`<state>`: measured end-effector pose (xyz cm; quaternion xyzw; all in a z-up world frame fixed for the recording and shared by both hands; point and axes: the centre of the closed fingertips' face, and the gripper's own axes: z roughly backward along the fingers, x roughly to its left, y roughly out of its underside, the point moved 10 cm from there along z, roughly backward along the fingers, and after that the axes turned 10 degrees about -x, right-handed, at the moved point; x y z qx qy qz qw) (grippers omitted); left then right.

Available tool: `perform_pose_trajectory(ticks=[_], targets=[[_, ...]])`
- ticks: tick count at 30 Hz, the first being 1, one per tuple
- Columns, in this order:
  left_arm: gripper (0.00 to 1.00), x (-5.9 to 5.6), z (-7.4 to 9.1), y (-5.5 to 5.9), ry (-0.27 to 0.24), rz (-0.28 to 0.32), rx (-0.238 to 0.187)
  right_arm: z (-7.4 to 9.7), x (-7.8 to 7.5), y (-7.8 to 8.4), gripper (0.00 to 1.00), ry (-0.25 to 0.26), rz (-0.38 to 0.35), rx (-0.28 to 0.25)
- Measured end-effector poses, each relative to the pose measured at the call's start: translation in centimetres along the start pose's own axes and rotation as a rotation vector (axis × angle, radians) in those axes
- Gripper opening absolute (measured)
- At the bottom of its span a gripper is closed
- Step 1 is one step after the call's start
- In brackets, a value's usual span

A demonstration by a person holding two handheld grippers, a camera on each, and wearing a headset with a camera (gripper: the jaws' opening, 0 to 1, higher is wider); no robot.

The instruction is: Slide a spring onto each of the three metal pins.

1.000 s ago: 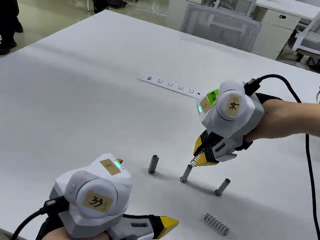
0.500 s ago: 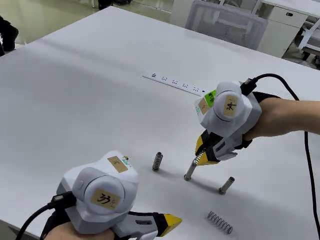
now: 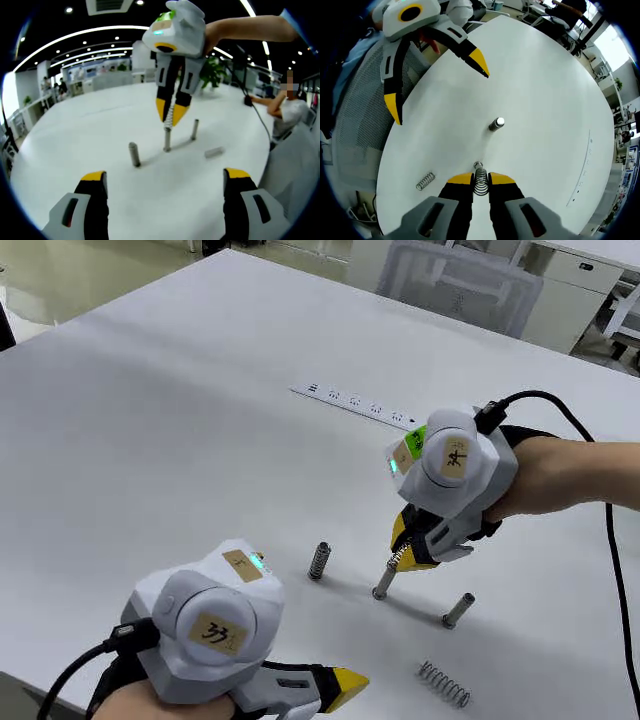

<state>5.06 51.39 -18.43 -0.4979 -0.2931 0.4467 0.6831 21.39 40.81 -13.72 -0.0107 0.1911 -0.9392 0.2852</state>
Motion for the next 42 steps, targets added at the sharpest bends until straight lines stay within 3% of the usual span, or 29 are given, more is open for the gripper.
perform_pose_trajectory(ticks=[23, 42], targets=[[0.97, -0.2, 0.0, 0.1, 0.009, 0.004, 0.01, -1.9, -0.1, 0.3, 0.13, -0.044, 0.03, 0.059], [0.96, -0.1, 0.0, 0.3, 0.018, 0.007, 0.02, -4.9, -0.2, 0.3, 0.13, -0.1, 0.042, 0.102]])
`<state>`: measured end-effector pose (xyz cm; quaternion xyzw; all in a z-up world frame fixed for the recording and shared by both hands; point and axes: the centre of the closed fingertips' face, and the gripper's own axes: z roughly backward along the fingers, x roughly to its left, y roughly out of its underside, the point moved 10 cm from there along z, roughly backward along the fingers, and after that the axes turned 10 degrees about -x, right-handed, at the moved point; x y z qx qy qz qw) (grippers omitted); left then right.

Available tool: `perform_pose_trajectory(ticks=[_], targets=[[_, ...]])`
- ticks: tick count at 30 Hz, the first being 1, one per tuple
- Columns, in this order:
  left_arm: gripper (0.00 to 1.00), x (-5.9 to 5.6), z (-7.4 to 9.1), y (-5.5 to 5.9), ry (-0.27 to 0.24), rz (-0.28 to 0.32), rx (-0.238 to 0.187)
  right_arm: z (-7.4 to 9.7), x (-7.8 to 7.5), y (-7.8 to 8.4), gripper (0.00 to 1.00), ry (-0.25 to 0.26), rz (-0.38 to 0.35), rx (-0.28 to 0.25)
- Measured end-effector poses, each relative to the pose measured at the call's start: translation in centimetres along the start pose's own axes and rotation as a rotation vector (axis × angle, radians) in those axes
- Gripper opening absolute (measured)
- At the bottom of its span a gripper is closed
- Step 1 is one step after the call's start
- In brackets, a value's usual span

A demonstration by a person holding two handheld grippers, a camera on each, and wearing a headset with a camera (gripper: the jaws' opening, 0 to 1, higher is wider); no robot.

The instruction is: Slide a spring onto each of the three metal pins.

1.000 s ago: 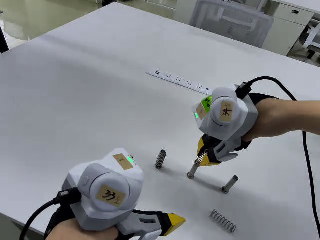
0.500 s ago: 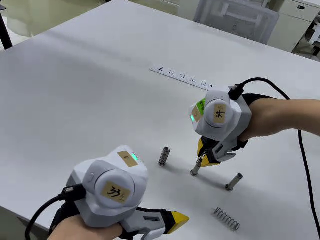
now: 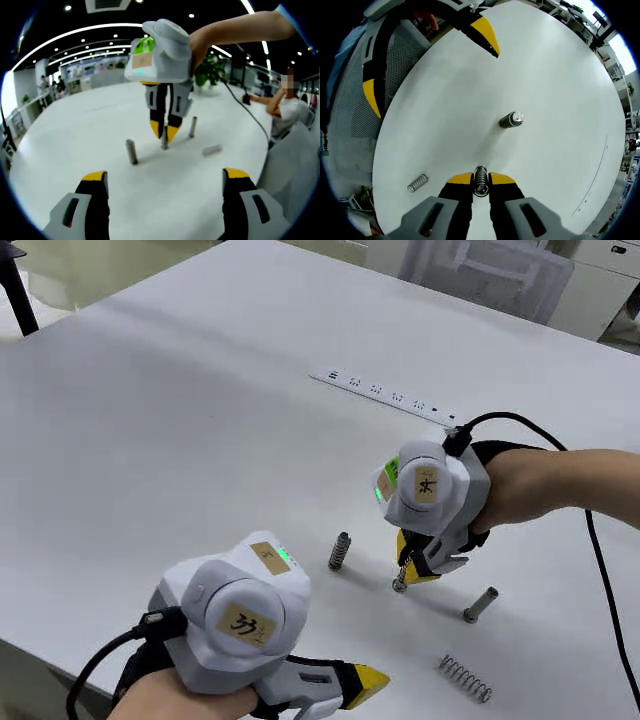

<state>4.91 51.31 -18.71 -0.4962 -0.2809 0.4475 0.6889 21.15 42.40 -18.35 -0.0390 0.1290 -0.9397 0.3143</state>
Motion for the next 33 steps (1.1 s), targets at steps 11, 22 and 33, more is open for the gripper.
perform_pose_trajectory(ticks=[11, 22, 33], targets=[[0.95, -0.11, -0.1, 0.03, 0.01, -0.002, 0.004, -0.57, 0.27, 0.36, 0.13, -0.016, -0.017, 0.008], [0.95, -0.07, -0.16, 0.09, 0.011, -0.004, 0.009, -0.86, 0.36, 0.6, 0.17, 0.002, -0.013, 0.005], [0.96, -0.07, -0.14, 0.07, 0.008, -0.006, 0.01, -0.79, 0.49, 0.82, 0.38, 0.026, -0.042, -0.041]])
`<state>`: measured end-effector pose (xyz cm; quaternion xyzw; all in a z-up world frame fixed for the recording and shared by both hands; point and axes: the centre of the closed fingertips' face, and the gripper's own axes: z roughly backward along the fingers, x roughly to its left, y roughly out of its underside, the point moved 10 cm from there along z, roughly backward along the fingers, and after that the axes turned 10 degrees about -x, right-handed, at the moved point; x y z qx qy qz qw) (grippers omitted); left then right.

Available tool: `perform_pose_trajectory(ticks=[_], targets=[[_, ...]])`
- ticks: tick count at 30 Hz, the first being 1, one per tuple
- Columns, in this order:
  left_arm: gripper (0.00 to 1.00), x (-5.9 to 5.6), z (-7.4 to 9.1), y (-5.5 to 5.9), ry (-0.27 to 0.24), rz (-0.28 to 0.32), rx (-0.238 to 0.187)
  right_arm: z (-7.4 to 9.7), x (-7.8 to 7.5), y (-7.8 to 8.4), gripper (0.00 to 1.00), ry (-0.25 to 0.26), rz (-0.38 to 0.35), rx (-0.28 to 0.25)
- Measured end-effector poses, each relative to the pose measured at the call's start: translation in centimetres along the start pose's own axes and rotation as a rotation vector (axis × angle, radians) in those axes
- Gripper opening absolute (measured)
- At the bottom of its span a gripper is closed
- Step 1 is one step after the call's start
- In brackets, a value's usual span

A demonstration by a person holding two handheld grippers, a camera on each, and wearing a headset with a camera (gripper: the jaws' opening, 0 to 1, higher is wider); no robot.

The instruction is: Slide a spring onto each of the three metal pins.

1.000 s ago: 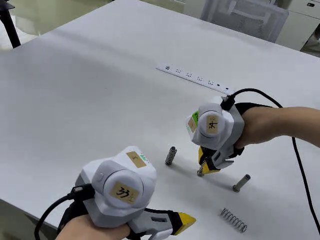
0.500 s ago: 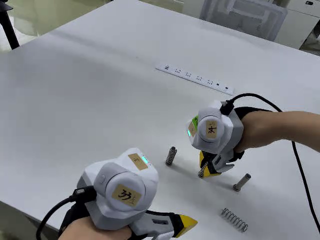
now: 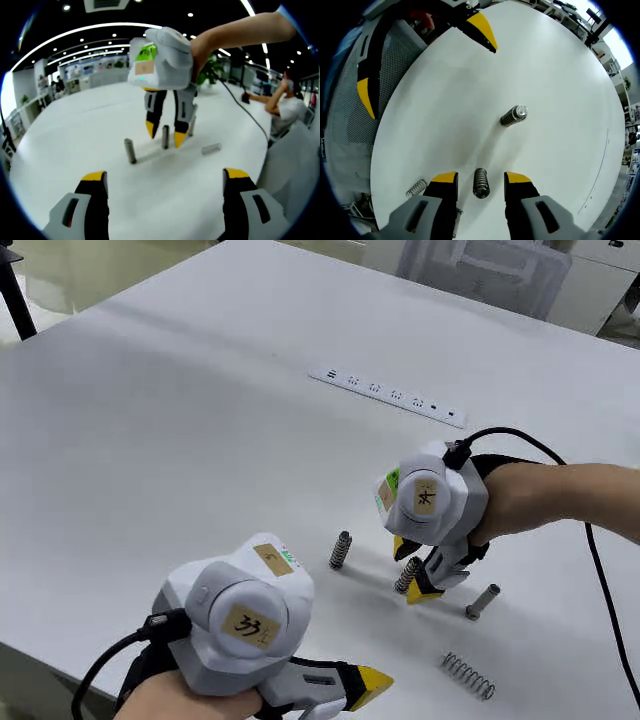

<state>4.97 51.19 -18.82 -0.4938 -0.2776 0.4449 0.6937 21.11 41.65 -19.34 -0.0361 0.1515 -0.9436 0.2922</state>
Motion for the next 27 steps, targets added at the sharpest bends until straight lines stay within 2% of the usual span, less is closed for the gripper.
perform_pose_trajectory(ticks=[5, 9, 12, 16, 18, 21, 27], targets=[[0.97, -0.1, 0.0, 0.0, 0.002, -0.002, 0.001, 0.3, 0.3, 0.2, 0.55, 0.022, -0.02, -0.04], [0.97, -0.1, 0.0, 0.0, 0.0, 0.008, -0.002, 0.9, 0.6, 0.2, 0.76, 0.055, -0.019, -0.092], [0.97, -0.1, 0.0, -0.1, 0.003, 0.026, -0.007, 1.6, 0.9, 0.4, 0.85, 0.083, -0.016, -0.118], [0.97, 0.0, 0.1, 0.0, 0.0, 0.024, 0.0, 2.4, 1.5, 0.7, 0.94, 0.12, -0.05, -0.159], [0.97, 0.1, 0.2, -0.1, -0.002, 0.027, -0.003, 2.8, 2.2, 0.8, 0.97, 0.112, -0.081, -0.187], [0.97, 0.2, 0.3, -0.3, -0.006, 0.032, -0.008, 3.4, 3.0, 1.0, 0.99, 0.144, -0.086, -0.212], [0.97, 0.8, 0.8, -0.7, -0.006, 0.019, -0.009, 4.9, 4.4, 1.7, 0.99, 0.224, -0.168, -0.282]])
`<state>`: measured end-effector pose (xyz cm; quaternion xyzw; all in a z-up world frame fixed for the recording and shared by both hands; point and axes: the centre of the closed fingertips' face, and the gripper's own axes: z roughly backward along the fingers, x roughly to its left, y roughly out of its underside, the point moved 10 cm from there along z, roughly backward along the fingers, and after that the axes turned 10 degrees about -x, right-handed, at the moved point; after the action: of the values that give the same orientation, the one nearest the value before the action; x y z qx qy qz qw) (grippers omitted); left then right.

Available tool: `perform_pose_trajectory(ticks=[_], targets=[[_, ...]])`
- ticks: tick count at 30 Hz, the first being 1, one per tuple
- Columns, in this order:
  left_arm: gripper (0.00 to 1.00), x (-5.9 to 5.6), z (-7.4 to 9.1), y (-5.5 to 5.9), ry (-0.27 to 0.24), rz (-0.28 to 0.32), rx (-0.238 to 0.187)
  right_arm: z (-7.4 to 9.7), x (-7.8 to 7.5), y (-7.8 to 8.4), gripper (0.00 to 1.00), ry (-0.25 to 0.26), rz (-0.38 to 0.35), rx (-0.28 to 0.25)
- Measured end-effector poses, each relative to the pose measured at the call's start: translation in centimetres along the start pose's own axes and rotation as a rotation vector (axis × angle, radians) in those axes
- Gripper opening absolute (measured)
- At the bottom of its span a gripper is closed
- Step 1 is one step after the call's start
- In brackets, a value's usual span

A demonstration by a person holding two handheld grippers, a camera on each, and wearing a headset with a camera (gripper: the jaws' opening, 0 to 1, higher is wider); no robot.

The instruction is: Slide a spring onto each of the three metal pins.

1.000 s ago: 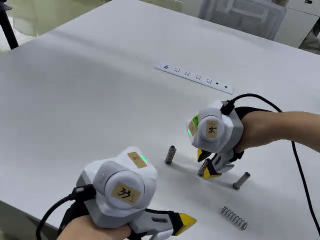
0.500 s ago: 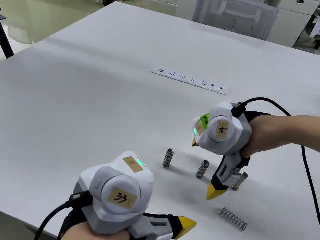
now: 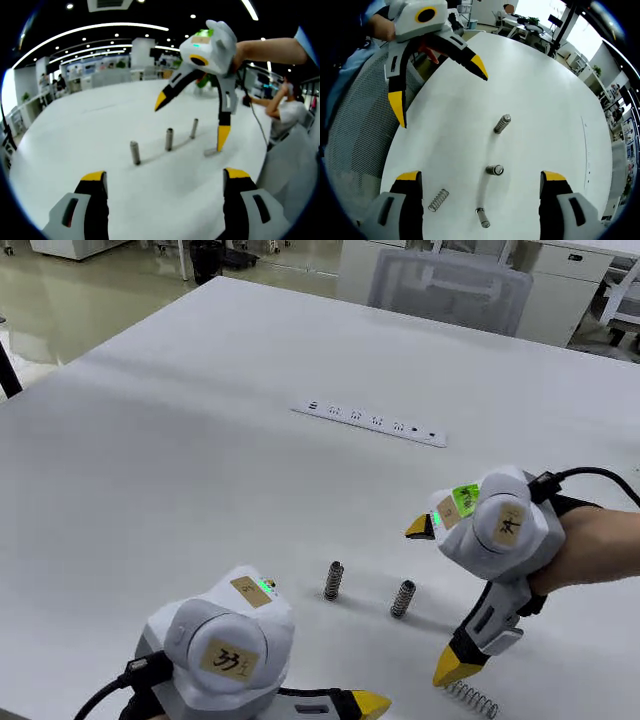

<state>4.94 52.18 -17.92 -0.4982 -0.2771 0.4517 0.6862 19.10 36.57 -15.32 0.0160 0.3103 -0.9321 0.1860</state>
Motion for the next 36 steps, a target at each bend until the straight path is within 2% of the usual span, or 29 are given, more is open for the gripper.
perform_pose_trajectory(ticks=[8, 12, 17, 21, 23, 27, 31, 36], targets=[[0.97, 0.3, 0.3, -0.6, 0.031, -0.054, 0.016, 2.8, 2.5, 1.5, 0.99, 0.156, -0.152, -0.12], [0.97, 0.1, 0.2, -1.0, 0.065, -0.084, 0.017, 4.4, 4.6, 2.9, 0.99, 0.222, -0.25, -0.162], [0.97, 0.2, 0.0, -1.0, 0.103, -0.108, 0.033, 6.1, 7.2, 4.8, 0.99, 0.3, -0.328, -0.171], [0.97, 0.3, -0.1, -1.1, 0.128, -0.131, 0.048, 7.2, 9.2, 6.3, 0.99, 0.374, -0.422, -0.196], [0.98, 0.4, -0.1, -1.2, 0.142, -0.14, 0.049, 7.5, 10.2, 6.8, 0.99, 0.4, -0.447, -0.208], [0.98, 0.4, -0.1, -1.2, 0.169, -0.168, 0.067, 7.7, 11.7, 7.7, 0.99, 0.441, -0.501, -0.217], [0.98, 0.8, 0.0, -1.1, 0.177, -0.168, 0.078, 8.0, 13.2, 8.5, 0.99, 0.481, -0.555, -0.223], [0.98, 1.1, 0.2, -0.9, 0.196, -0.193, 0.093, 8.6, 14.5, 9.2, 0.99, 0.511, -0.591, -0.228]])
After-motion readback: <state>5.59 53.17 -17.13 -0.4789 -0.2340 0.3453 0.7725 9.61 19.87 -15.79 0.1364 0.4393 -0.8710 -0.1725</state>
